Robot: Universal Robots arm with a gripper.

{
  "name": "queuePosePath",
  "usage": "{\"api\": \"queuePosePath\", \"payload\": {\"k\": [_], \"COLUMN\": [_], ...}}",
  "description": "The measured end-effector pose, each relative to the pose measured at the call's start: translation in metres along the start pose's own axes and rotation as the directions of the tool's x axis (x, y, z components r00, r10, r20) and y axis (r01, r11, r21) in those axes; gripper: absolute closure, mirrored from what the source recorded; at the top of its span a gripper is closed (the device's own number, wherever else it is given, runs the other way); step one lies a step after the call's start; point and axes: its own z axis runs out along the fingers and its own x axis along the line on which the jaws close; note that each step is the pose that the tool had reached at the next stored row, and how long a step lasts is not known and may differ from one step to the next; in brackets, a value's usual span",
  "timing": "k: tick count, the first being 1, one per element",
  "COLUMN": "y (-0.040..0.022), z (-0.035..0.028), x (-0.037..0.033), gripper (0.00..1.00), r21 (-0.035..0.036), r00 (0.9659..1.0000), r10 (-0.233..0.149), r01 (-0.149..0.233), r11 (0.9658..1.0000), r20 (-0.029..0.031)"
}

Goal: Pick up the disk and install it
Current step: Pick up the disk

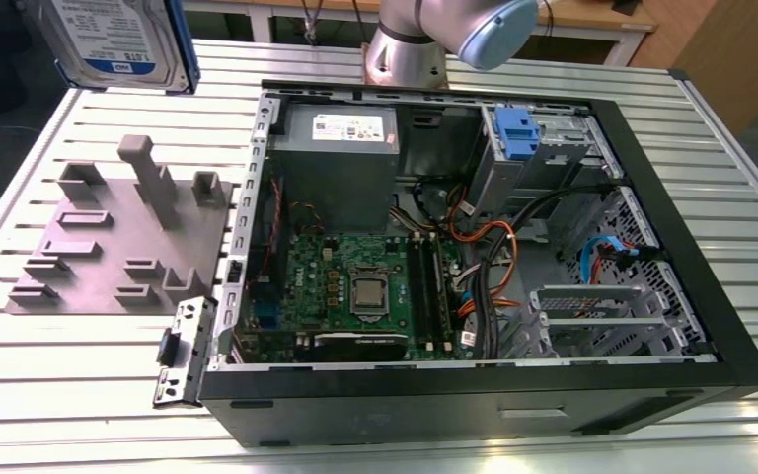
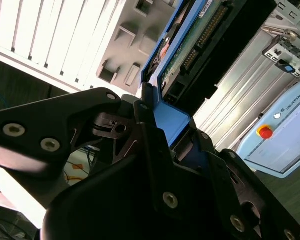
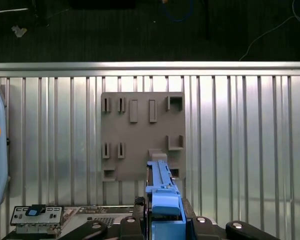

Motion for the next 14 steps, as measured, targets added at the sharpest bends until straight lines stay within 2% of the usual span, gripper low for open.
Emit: {"api": "queuePosePath", "payload": {"k": [5,14], "y": [-0.0032,-0.0048], "z": [0.0000,0.0000], "x": [-0.0001,-0.0001], "gripper": [0.63,0.63], "r21": [0.0000,0.0000], "r00": [1.0000,1.0000], "r10": [0.000,0.000], "r01": [0.000,0.000], "r11": [1.0000,1.0000], "r20": [0.0000,0.0000]}}
